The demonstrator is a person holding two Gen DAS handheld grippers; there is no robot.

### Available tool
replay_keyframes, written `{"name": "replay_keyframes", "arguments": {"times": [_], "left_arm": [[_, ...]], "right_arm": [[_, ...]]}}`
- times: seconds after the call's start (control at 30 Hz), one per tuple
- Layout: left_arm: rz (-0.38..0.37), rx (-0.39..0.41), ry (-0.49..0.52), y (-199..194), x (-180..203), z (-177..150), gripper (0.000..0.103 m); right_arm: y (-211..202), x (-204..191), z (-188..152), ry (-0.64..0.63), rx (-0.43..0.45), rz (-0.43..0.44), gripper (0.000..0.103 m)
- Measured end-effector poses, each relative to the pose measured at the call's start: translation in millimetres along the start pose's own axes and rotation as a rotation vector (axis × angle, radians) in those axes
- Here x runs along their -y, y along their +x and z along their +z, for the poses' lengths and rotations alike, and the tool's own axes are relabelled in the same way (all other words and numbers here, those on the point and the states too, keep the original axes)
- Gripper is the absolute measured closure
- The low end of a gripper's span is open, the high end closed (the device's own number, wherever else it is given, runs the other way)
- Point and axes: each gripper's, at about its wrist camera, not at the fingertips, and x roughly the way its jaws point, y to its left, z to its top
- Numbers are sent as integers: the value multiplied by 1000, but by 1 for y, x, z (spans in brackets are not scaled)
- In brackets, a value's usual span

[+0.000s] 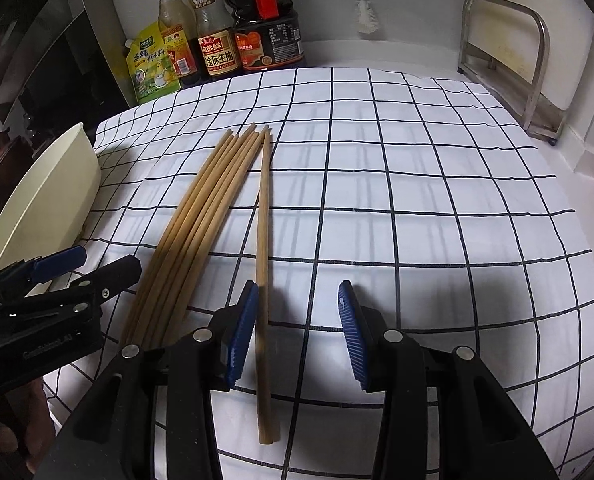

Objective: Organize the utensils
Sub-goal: 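Position both open tools over the chopstick pile, right tool straddling one chopstick, then close the right tool on one wooden chopstick while the left tool grasps another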

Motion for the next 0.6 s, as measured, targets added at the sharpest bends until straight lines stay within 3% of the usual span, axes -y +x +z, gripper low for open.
{"name": "replay_keyframes", "arguments": {"times": [0.6], "left_arm": [[40,-17,20,11,5,5,23]], "right_arm": [[0,1,0,-3,-2,5,63]]}}
